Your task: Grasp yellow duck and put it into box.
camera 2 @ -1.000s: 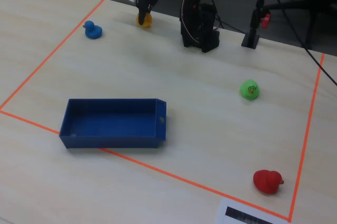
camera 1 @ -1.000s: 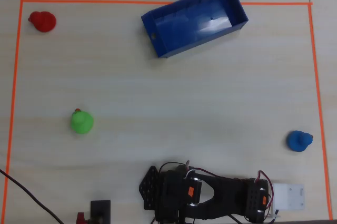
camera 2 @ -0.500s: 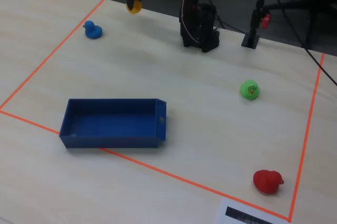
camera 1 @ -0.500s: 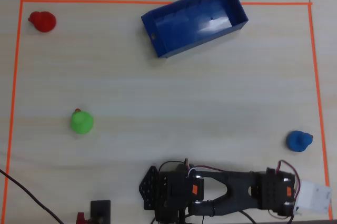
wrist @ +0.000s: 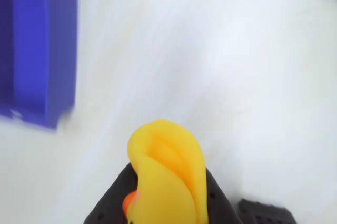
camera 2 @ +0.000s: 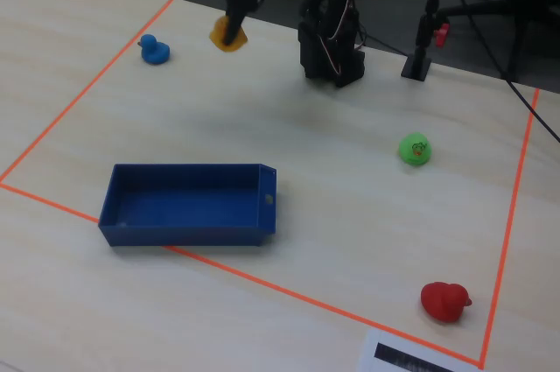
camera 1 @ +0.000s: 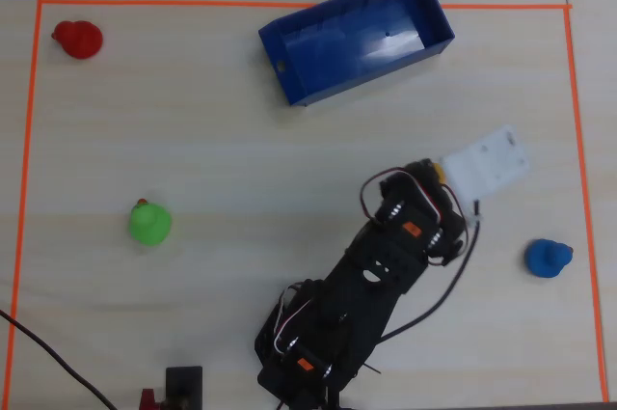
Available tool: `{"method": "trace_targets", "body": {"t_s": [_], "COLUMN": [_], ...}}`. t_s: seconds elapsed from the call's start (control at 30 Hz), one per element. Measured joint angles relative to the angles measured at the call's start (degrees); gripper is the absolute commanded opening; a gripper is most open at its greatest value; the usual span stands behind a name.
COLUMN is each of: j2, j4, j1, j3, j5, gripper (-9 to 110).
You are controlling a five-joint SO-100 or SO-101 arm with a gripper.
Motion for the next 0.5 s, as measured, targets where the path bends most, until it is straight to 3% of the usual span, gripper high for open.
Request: {"method": "trace_targets", "body": {"t_s": [0.23, 0.5], "j2": [-5.63, -23.29], "j4": [-12.13, -23.55], "j1": [-16.61, -26.72], "j3": [1.23, -13.36], "j5": [-0.62, -0.62], "gripper": [0, 0]}}
